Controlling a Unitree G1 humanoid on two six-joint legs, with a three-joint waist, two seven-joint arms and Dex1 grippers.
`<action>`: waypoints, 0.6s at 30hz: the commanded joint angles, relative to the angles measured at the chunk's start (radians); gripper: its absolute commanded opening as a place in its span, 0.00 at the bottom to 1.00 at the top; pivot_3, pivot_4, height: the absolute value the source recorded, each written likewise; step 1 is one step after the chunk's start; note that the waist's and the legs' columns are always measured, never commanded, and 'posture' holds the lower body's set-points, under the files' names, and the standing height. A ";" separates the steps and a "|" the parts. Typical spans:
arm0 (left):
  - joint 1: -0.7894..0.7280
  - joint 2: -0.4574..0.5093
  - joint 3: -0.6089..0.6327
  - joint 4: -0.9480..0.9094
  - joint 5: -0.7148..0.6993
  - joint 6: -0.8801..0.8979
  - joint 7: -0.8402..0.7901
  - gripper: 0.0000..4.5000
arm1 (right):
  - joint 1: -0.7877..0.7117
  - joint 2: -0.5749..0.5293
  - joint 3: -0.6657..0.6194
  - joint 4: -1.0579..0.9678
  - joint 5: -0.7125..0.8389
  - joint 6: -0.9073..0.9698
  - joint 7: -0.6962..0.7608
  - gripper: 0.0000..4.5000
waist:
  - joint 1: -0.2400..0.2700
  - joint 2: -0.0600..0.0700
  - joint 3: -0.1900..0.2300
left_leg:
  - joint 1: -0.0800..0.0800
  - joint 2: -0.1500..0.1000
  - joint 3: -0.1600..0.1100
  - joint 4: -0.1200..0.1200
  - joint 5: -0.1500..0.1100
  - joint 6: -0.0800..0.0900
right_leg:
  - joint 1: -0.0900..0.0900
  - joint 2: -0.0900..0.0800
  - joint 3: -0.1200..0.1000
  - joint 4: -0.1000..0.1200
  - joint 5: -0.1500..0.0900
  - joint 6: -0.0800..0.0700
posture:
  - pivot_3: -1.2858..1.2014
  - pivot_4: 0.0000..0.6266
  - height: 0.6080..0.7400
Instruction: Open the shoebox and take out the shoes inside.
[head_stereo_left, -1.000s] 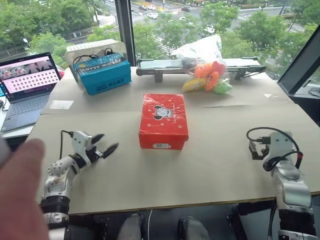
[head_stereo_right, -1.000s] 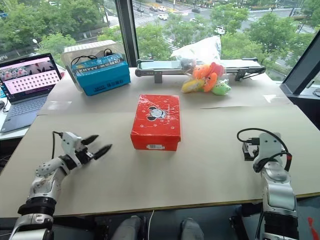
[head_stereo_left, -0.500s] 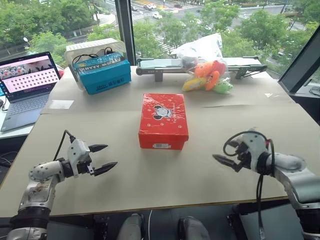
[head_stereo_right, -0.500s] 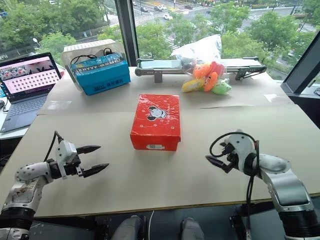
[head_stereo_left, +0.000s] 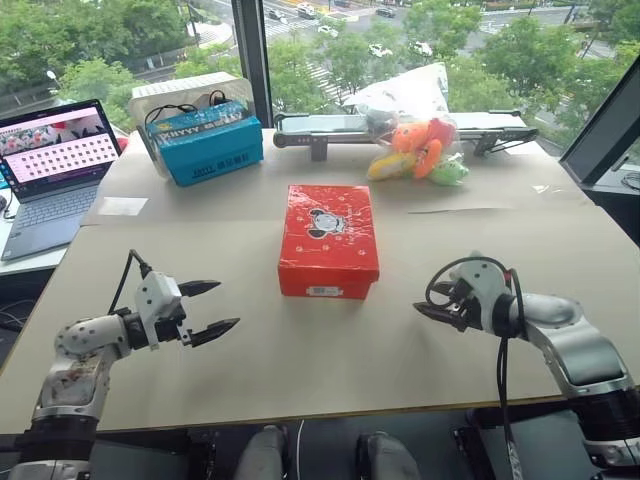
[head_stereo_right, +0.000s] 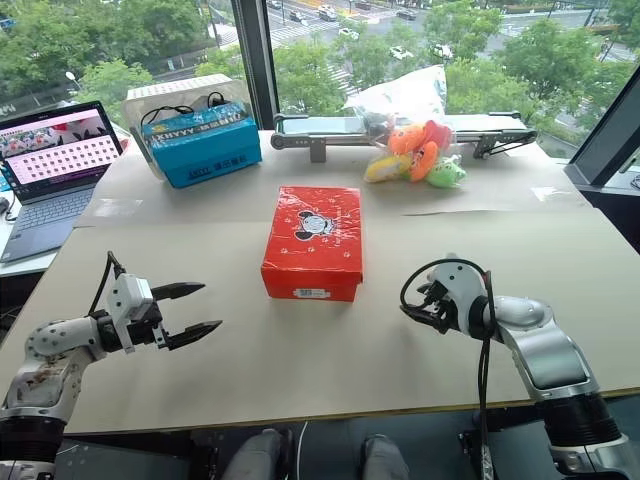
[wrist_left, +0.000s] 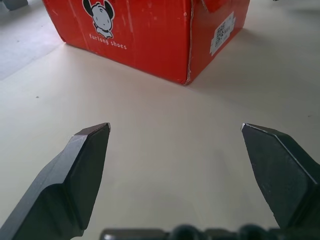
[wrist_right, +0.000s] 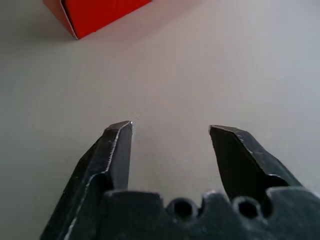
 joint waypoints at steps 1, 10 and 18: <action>-0.002 0.015 0.020 -0.026 -0.008 -0.014 0.010 1.00 | -0.056 0.033 0.021 0.021 -0.014 -0.038 0.002 0.34 | -0.001 0.000 0.000 | 0.000 0.000 0.000 0.000 0.000 0.000 | 0.000 0.000 0.000 0.000 0.000 0.000 | 0.52 0.24 1.00; -0.012 0.021 0.010 -0.015 -0.004 -0.021 0.005 1.00 | -0.291 0.125 0.120 0.324 -0.106 -0.167 0.033 0.02 | -0.003 0.000 0.000 | 0.000 0.001 0.000 0.002 0.000 0.000 | 0.000 0.000 0.000 0.002 0.001 0.000 | 0.52 0.24 1.00; -0.016 0.022 0.005 -0.010 0.004 -0.028 0.008 1.00 | -0.421 0.194 0.159 0.480 -0.134 -0.254 0.118 0.02 | -0.003 0.000 0.000 | 0.000 0.000 0.001 0.001 0.005 0.008 | 0.000 0.001 0.000 0.002 0.004 0.005 | 0.52 0.24 1.00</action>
